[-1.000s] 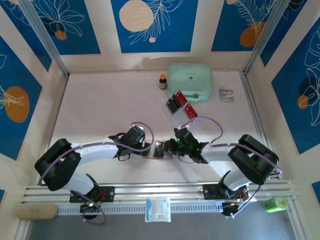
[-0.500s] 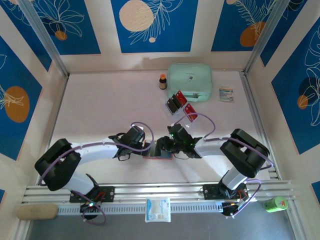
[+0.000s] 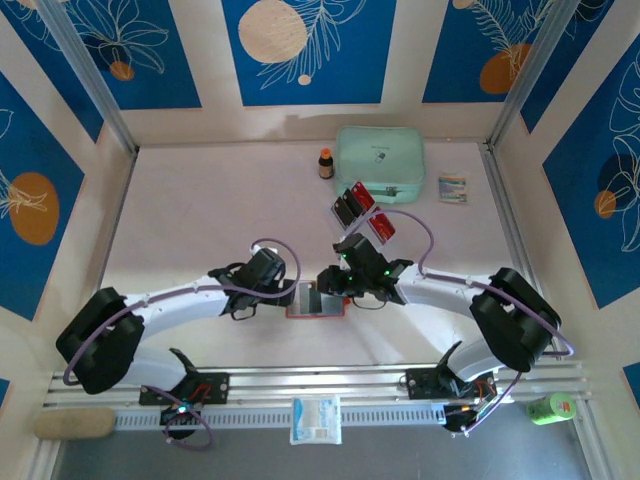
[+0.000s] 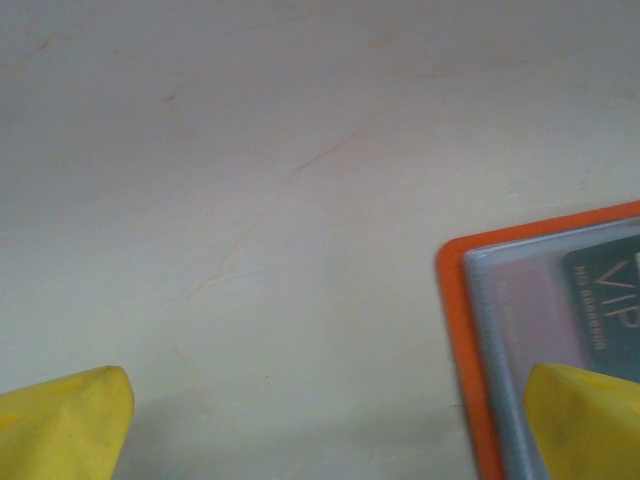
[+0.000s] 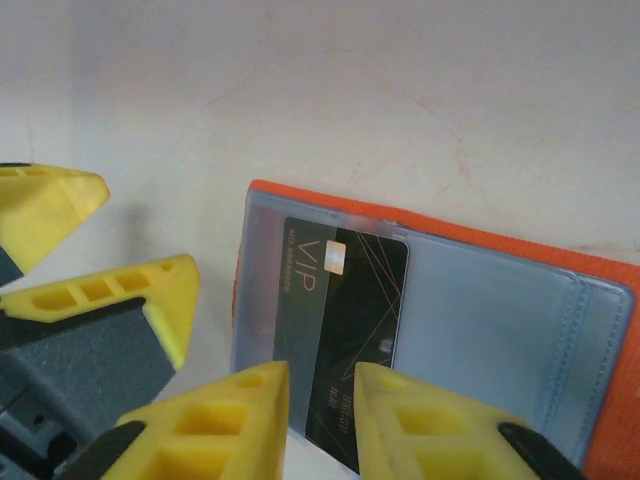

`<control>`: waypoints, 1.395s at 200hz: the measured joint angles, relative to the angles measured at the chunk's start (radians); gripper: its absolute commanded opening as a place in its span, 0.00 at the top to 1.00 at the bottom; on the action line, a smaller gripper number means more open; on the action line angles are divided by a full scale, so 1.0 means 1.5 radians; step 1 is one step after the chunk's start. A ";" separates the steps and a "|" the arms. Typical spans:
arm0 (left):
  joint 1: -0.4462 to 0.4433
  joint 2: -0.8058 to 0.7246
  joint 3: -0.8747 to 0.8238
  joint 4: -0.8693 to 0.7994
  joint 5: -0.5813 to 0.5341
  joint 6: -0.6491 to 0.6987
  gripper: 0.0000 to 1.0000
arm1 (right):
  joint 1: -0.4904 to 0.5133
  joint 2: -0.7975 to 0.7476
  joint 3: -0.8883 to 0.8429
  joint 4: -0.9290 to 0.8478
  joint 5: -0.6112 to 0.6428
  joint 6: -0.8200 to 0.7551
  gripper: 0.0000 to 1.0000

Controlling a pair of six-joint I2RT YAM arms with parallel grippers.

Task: Put the credit cards into the card holder

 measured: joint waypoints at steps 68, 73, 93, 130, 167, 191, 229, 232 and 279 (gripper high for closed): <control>0.007 0.043 0.000 -0.029 -0.012 -0.016 0.00 | 0.014 0.105 0.075 -0.059 -0.013 -0.036 1.00; 0.007 0.047 0.000 -0.029 -0.012 -0.016 0.00 | 0.015 0.112 0.078 -0.063 -0.013 -0.036 1.00; 0.007 0.058 0.002 -0.025 -0.010 -0.015 0.00 | 0.019 0.130 0.087 -0.081 -0.012 -0.036 1.00; 0.007 0.066 0.007 -0.024 -0.005 -0.010 0.00 | 0.032 0.165 0.124 -0.097 -0.011 -0.036 1.00; 0.008 0.066 0.007 -0.024 -0.004 -0.008 0.00 | 0.057 0.202 0.166 -0.107 -0.011 -0.035 1.00; 0.008 0.066 0.007 -0.024 -0.004 -0.008 0.00 | 0.060 0.209 0.180 -0.120 -0.013 -0.035 1.00; 0.008 0.066 0.007 -0.023 -0.004 -0.008 0.00 | 0.055 0.176 0.179 -0.139 -0.013 -0.034 1.00; 0.008 0.065 0.007 -0.023 -0.004 -0.008 0.00 | 0.054 0.170 0.178 -0.140 -0.013 -0.034 1.00; 0.008 0.055 0.006 -0.023 -0.004 -0.008 0.00 | 0.032 0.099 0.161 -0.145 -0.011 -0.033 1.00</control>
